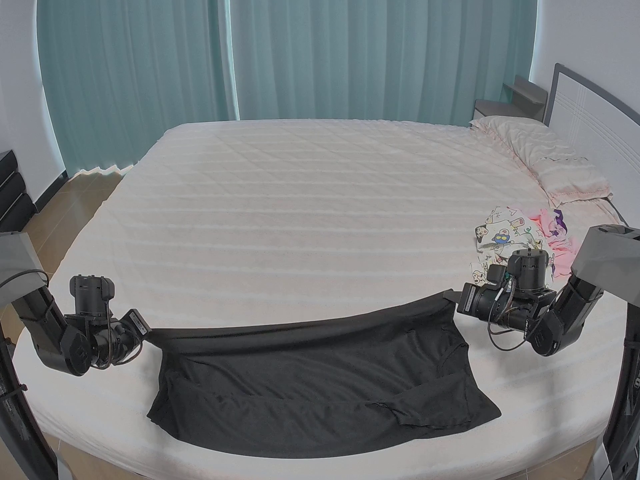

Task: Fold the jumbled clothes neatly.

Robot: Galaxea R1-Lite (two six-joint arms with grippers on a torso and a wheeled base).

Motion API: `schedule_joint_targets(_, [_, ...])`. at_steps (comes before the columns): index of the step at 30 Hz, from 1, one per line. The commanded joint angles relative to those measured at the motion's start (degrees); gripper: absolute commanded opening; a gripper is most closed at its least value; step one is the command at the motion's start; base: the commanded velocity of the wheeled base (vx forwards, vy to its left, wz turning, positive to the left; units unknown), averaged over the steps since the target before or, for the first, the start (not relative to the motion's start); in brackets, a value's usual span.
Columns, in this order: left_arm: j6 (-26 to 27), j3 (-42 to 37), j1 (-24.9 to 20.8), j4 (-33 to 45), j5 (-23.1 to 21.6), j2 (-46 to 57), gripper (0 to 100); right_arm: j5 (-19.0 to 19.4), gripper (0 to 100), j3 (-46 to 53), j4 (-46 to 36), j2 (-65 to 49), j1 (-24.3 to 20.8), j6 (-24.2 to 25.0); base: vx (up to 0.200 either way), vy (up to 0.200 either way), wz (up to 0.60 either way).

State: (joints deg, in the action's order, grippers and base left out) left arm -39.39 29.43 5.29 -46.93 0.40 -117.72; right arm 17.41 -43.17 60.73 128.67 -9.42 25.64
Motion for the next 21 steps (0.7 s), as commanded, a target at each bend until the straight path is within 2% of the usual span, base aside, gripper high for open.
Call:
schedule_joint_targets(1, [1.42,-4.12,-0.54,-0.09,-1.37,0.30,0,1.31,0,5.20,2.37,-0.88,0.19,-0.15,0.000,0.000,0.00])
schedule_joint_targets(5, [2.56,-7.10,-0.54,-0.09,-3.83,0.13,0,1.93,0,9.59,5.27,-0.35,0.19,-0.59,0.000,0.000,0.00])
schedule_joint_targets(9, [3.35,-8.51,-0.54,-0.18,-3.92,-0.40,0,3.25,0,12.76,5.98,-0.09,0.19,-1.64,0.000,0.000,0.00])
schedule_joint_targets(11, [3.44,-9.04,-0.54,0.09,-4.01,-0.93,0,3.95,0,14.87,6.15,0.70,0.19,-3.75,0.000,0.000,0.00])
schedule_joint_targets(14, [3.70,-9.83,-1.07,0.09,-4.09,-2.25,0,3.95,0,16.27,6.33,2.02,0.37,-6.21,0.000,0.000,0.00])
schedule_joint_targets(21, [5.81,-11.32,-2.13,-0.09,-4.27,-4.71,0,3.95,0,19.88,10.11,4.92,0.72,-8.15,0.000,0.000,0.00])
